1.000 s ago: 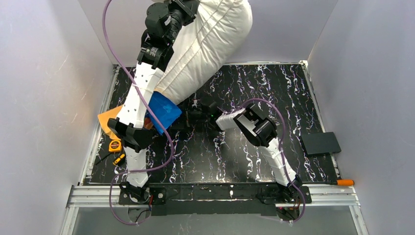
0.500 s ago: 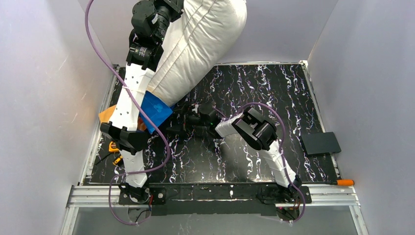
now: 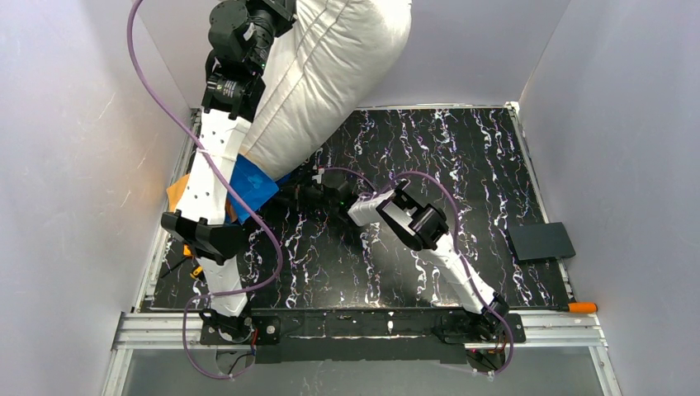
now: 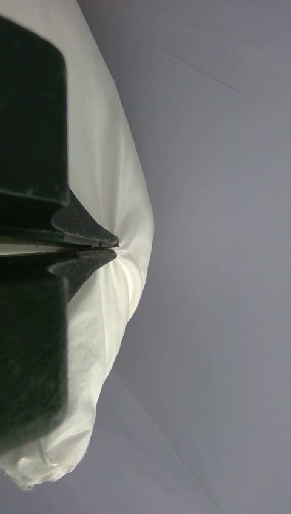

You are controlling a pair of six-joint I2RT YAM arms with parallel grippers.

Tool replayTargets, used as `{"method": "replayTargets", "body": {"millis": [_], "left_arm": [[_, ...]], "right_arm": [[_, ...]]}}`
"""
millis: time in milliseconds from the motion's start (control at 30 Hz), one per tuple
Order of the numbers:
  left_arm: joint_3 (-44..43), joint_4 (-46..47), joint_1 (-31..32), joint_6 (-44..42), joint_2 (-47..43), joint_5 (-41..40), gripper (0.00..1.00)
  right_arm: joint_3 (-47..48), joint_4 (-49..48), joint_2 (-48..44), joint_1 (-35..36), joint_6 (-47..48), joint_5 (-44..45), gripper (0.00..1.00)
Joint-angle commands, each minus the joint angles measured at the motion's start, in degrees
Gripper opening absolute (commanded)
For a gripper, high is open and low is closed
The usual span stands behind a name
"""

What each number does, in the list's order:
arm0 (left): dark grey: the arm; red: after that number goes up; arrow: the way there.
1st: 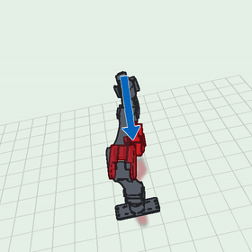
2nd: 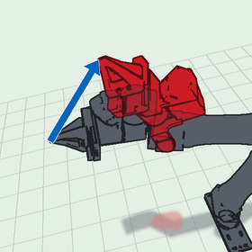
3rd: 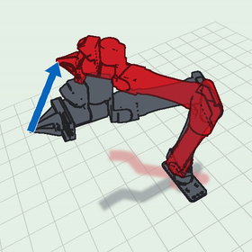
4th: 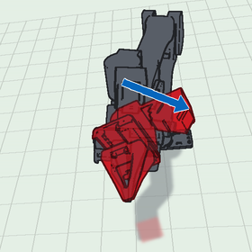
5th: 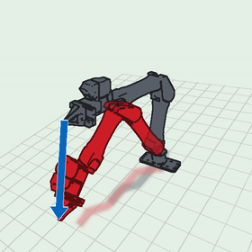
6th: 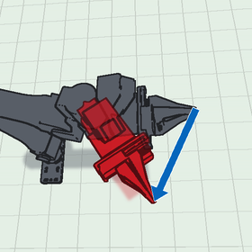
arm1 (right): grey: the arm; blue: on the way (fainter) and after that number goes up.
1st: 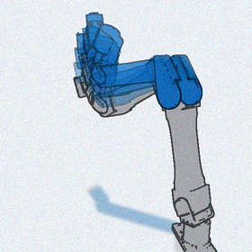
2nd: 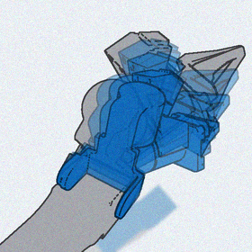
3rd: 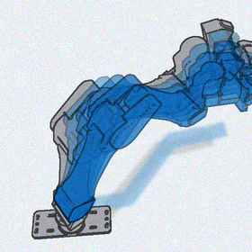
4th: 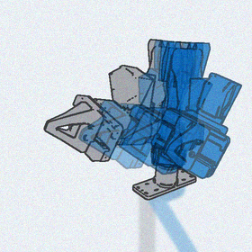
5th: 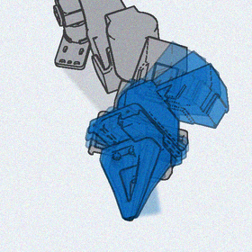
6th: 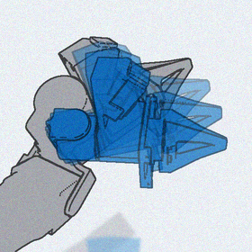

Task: Put the pillow into the pillowcase
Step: Stuff the pillow into the pillowcase.

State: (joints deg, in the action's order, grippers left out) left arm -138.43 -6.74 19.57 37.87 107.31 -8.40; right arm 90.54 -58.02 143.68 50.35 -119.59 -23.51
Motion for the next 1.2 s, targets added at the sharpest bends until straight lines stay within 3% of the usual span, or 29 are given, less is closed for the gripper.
{"method": "replayTargets", "body": {"millis": [0, 100, 333, 533, 833, 1000, 1167], "left_arm": [[-2.51, 15.62, -0.75, 0.01, -9.98, -1.93, 0.00], [-0.79, 15.62, -1.16, -0.44, -11.42, -2.28, 0.00], [6.89, 15.62, -2.05, -0.93, -16.33, -2.12, 0.00], [12.93, 15.62, -3.17, -0.47, -19.76, -1.48, 0.00], [23.60, 15.62, -4.62, 1.33, -24.91, 0.56, 0.00], [33.48, 15.39, -4.72, 3.62, -30.15, 3.16, 0.00], [42.52, 9.09, -4.72, 4.72, -36.69, 5.11, 0.00]], "right_arm": [[1.12, -1.30, 2.39, -0.10, -4.56, 2.98, 0.17], [0.16, 0.97, -0.35, -1.55, -0.50, 1.51, 0.01], [4.38, 17.57, -11.45, -11.26, 17.92, -5.00, 0.01], [20.94, 36.93, -16.37, -18.84, 33.15, -9.82, 0.01], [50.33, 37.71, -15.22, -27.80, 36.92, -13.01, 0.01], [49.90, 33.69, -20.80, -30.79, 39.16, -14.05, 0.01], [53.70, 40.63, -24.45, -32.67, 46.96, -13.34, 0.01]]}}
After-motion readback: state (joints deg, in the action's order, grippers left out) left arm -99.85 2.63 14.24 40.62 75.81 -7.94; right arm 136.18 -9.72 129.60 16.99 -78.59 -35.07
